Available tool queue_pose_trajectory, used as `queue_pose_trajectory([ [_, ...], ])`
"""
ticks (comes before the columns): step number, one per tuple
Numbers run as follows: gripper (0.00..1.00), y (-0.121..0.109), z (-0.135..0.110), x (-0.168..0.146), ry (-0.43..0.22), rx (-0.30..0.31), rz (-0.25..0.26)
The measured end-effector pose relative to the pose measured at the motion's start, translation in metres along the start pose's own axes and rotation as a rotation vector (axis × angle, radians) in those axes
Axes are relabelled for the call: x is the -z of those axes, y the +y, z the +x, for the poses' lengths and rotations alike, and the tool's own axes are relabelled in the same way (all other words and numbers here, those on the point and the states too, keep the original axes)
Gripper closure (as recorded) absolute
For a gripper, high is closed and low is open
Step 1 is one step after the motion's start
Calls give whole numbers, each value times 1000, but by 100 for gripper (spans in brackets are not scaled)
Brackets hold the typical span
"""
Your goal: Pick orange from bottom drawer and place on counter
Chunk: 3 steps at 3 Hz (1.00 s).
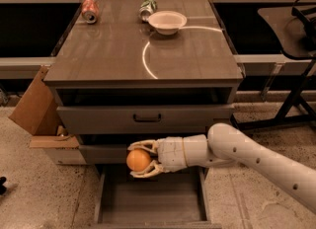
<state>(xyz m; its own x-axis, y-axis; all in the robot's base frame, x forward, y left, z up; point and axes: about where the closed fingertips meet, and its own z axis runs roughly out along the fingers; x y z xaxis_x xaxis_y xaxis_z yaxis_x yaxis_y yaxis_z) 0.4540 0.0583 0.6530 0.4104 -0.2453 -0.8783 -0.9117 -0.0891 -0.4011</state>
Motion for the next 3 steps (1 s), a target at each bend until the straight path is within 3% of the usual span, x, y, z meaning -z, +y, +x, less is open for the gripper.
queue_pose_trajectory([
  [1, 100, -17, -31, 6, 17, 4, 0],
  [2, 100, -17, -33, 6, 21, 7, -1],
  [3, 100, -27, -46, 14, -2, -11, 30],
])
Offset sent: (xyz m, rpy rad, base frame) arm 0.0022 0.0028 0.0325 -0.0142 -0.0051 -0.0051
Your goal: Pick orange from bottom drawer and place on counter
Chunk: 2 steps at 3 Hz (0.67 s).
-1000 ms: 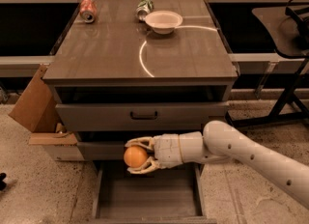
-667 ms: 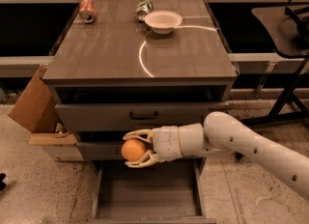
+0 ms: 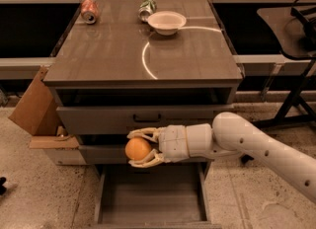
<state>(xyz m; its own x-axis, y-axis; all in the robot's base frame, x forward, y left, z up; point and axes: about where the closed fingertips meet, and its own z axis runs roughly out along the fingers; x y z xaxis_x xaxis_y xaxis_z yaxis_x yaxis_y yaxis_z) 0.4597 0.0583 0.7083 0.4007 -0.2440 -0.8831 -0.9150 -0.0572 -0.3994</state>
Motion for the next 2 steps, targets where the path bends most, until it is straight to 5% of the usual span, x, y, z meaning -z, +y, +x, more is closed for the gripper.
queue_pose_trajectory([
  [2, 100, -47, -59, 44, 8, -20, 71],
])
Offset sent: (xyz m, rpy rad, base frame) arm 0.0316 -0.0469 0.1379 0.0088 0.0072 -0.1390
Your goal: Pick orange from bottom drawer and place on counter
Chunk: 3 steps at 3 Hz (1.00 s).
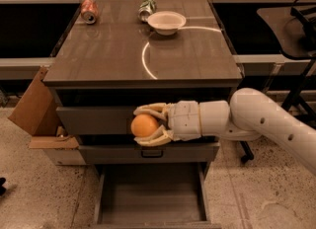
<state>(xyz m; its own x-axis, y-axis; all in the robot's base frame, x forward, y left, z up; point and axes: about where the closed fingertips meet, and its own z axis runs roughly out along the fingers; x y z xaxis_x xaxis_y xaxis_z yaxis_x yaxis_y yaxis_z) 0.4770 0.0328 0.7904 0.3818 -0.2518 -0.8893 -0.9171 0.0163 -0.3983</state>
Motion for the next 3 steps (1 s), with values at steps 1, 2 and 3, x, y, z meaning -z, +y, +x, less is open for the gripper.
queue_pose_trajectory([
  [1, 100, -27, -26, 13, 48, -51, 43],
  [2, 100, -27, -26, 13, 48, -51, 43],
  [3, 100, -48, -32, 15, 55, -74, 75],
])
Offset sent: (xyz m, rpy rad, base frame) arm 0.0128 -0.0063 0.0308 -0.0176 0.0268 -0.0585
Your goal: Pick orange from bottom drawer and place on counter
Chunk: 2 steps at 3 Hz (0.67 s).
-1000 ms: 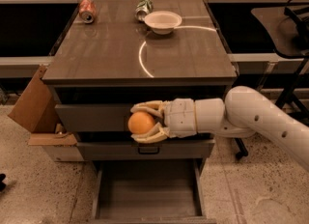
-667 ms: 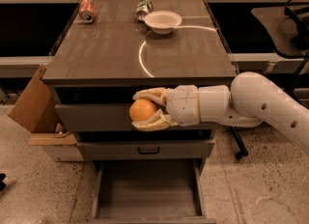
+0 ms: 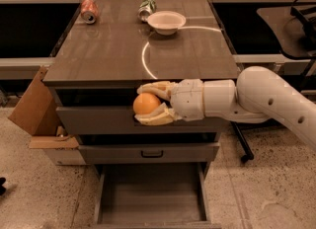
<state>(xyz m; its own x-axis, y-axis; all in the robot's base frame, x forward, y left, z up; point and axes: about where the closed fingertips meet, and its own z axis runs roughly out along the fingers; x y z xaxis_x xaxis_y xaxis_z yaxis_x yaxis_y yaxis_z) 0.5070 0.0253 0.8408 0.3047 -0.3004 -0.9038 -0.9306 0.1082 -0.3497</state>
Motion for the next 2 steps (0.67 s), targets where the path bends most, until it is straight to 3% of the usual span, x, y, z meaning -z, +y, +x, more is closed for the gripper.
queue_pose_trajectory([
  [2, 100, -71, -6, 12, 31, -115, 104],
])
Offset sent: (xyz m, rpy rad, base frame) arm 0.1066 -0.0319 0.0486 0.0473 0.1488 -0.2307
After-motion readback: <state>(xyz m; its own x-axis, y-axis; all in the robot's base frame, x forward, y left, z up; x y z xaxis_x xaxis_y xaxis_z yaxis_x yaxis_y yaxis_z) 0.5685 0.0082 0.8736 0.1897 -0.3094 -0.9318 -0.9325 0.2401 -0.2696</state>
